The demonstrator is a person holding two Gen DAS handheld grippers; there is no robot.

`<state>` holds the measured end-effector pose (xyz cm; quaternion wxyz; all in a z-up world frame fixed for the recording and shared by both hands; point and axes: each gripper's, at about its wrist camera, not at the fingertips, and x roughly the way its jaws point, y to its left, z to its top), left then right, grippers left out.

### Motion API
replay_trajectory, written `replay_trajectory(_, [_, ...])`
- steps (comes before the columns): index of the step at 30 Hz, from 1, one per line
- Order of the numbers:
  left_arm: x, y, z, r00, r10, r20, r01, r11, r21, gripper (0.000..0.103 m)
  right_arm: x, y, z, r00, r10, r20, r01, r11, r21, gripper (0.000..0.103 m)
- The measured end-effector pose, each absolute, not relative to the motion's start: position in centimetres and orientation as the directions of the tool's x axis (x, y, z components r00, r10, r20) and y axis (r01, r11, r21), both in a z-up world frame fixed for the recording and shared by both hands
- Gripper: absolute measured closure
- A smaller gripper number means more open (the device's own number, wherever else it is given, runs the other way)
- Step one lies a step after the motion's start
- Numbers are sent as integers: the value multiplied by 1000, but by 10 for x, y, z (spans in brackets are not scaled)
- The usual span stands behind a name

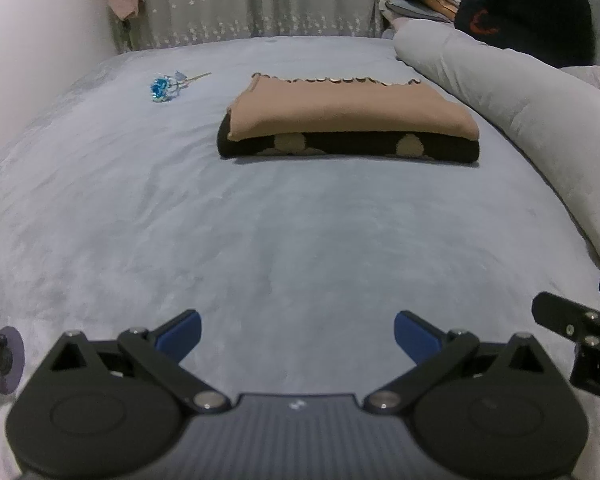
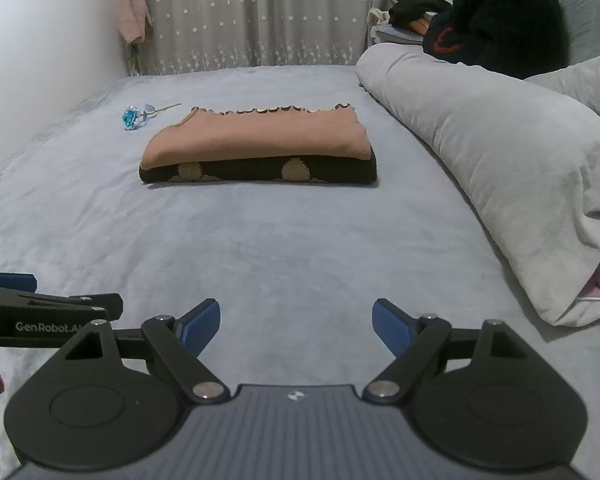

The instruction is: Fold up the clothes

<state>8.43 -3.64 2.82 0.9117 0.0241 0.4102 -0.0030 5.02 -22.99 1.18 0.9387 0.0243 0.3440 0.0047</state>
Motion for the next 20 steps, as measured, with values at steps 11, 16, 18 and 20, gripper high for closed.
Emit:
replay_trajectory(11, [83, -34, 28, 662, 14, -750, 23, 999, 40, 0, 51, -229, 11, 765, 25, -643, 7, 999, 46, 17])
replay_trajectory(16, [82, -34, 27, 665, 14, -747, 25, 999, 42, 0, 51, -229, 11, 763, 25, -646, 7, 999, 46, 17])
replay_trajectory(18, [80, -36, 27, 678, 22, -734, 24, 998, 53, 0, 51, -229, 11, 762, 25, -647, 7, 999, 47, 17])
replay_trajectory(20, [80, -37, 24, 683, 24, -730, 28, 998, 60, 0, 52, -229, 10, 759, 26, -651, 7, 999, 49, 17])
